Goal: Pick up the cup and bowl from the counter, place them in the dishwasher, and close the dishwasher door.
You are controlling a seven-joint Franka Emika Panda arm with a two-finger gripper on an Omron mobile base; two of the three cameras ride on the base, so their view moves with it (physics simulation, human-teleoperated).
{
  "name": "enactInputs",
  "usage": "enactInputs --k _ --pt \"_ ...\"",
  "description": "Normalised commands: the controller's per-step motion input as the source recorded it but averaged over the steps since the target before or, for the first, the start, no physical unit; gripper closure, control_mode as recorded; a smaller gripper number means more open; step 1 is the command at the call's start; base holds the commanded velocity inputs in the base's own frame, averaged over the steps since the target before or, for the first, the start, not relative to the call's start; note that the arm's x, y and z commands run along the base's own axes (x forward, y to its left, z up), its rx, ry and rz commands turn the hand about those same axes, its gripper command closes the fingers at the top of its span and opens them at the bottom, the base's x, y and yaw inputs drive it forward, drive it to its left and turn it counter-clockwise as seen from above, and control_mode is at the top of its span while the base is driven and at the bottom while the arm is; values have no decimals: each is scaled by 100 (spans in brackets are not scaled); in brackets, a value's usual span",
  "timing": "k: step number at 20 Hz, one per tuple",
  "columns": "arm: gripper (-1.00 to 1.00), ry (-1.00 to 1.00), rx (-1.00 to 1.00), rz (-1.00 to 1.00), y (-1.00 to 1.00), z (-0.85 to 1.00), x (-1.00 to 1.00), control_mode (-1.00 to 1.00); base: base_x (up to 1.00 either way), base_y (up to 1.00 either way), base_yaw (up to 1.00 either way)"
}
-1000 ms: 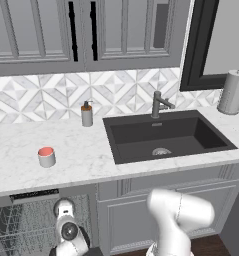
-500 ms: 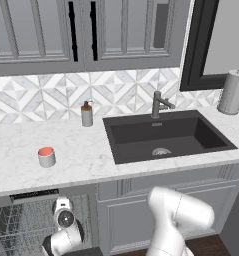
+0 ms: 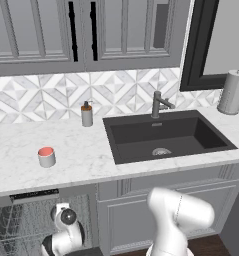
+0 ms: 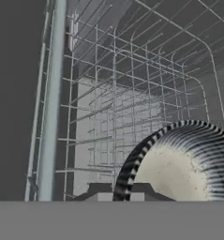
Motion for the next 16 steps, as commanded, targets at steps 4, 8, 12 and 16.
enactInputs --k 4,8,12,16 --pt "100 25 0 2 0 -52 -100 -100 0 0 0" --pt "-100 14 -2 0 3 -33 -100 -100 0 0 0" --pt "-100 3 -1 0 3 -3 -88 -100 0 0 0" --pt "-100 -1 0 0 0 -2 -89 -100 0 0 0"
